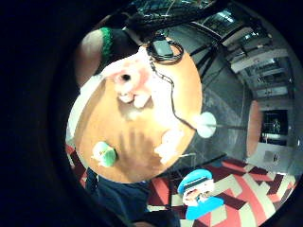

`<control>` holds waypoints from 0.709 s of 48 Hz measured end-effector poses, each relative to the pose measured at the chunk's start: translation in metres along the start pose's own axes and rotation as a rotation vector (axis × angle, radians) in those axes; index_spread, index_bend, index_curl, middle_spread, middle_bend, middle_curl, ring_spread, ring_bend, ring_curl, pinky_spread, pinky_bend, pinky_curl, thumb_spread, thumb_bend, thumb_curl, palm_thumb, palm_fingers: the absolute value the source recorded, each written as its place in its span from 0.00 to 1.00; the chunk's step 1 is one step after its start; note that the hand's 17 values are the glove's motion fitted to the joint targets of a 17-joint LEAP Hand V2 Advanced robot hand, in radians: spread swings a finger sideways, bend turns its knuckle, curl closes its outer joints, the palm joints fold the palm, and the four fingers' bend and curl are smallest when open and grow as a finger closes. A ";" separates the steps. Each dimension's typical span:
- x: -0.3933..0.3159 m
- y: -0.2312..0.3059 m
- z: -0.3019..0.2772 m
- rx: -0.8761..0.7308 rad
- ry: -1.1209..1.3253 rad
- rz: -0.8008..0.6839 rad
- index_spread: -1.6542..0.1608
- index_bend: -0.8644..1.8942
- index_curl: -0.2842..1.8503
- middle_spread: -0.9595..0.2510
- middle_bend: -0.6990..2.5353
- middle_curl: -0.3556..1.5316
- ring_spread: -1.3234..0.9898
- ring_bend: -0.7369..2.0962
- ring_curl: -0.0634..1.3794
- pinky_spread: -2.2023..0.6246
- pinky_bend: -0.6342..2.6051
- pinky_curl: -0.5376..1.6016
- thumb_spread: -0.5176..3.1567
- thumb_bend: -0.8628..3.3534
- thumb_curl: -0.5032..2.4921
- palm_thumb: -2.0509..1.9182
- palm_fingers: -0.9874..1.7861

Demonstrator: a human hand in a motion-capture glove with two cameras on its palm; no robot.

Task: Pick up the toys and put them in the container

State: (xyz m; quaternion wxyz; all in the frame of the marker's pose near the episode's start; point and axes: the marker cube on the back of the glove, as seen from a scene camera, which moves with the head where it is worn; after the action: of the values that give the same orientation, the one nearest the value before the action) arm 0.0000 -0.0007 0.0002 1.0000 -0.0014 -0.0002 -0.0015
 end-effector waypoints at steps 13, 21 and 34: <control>0.001 -0.006 0.000 -0.004 -0.002 -0.021 0.80 0.36 0.17 0.81 0.28 0.25 0.57 0.36 0.10 0.78 0.44 0.37 0.45 0.27 0.21 0.59 0.38; 0.001 -0.013 0.002 -0.011 0.008 -0.027 0.79 0.37 0.19 0.81 0.28 0.28 0.57 0.38 0.12 0.79 0.45 0.38 0.50 0.27 0.23 0.58 0.37; 0.011 -0.062 0.025 -0.071 0.038 -0.001 0.78 0.34 0.21 0.81 0.27 0.31 0.57 0.36 0.14 0.79 0.49 0.40 0.52 0.25 0.25 0.57 0.30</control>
State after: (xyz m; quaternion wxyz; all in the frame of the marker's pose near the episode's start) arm 0.0109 -0.0623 0.0253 0.9991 -0.0369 0.0188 -0.0018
